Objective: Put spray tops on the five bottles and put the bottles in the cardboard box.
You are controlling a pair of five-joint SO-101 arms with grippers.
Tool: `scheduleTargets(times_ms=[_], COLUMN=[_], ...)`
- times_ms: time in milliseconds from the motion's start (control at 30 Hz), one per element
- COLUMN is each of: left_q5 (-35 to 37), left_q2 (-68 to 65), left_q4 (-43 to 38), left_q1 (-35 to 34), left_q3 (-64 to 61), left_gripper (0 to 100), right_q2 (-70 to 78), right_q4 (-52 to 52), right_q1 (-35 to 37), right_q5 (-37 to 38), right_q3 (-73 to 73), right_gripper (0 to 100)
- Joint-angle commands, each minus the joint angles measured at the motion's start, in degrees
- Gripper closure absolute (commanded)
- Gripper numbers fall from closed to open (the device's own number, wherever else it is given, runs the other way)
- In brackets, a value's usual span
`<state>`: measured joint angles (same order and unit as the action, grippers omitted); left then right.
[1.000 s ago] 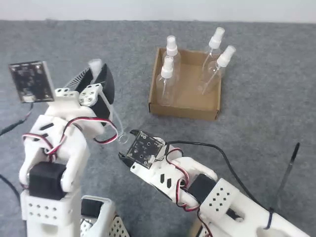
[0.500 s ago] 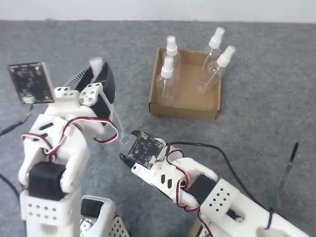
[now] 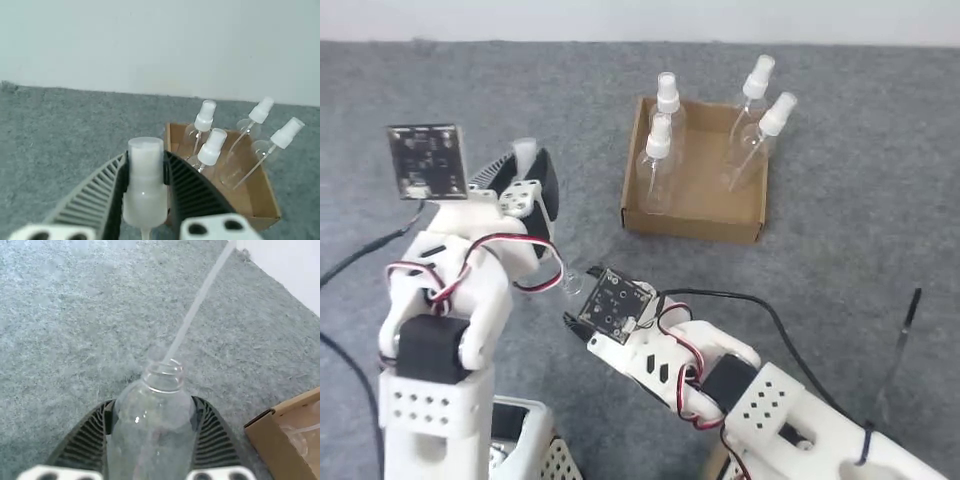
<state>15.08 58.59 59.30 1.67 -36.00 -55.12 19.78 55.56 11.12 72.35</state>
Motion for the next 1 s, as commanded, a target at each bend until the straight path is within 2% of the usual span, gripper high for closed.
scheduleTargets(times_ms=[0,67,233,333,467,667,833,967], left_q5=[-2.5,-4.0,-2.6,-3.0,-3.2,-3.3,-8.9,-8.8], left_q2=[1.0,1.0,1.0,1.0,2.1,13.8,24.4,27.5], left_q4=[-0.6,0.1,0.5,0.7,0.8,0.5,-0.4,-0.6], left_q1=[0.3,0.4,0.5,3.4,7.8,8.0,8.0,8.0], left_q3=[0.0,-0.6,-3.7,-5.1,-6.1,-11.8,-18.3,-19.7], left_gripper=[99,99,99,99,99,99,98,88], right_q2=[-2.7,-2.7,-2.6,-2.4,-2.1,-2.0,-2.0,-2.0], right_q4=[-2.0,-3.2,-13.3,-17.5,-17.7,-17.7,-17.7,-17.8], right_q1=[0.0,0.0,-2.6,-3.3,-3.4,-3.4,-3.4,-3.5], right_q5=[-0.1,-0.4,-0.7,-5.7,-10.8,-10.9,-10.8,-10.8], right_q3=[0.4,0.4,3.8,5.1,5.0,5.2,5.2,5.3], right_gripper=[99.2,99.2,99.2,99.2,99.2,99.2,99.2,99.2])
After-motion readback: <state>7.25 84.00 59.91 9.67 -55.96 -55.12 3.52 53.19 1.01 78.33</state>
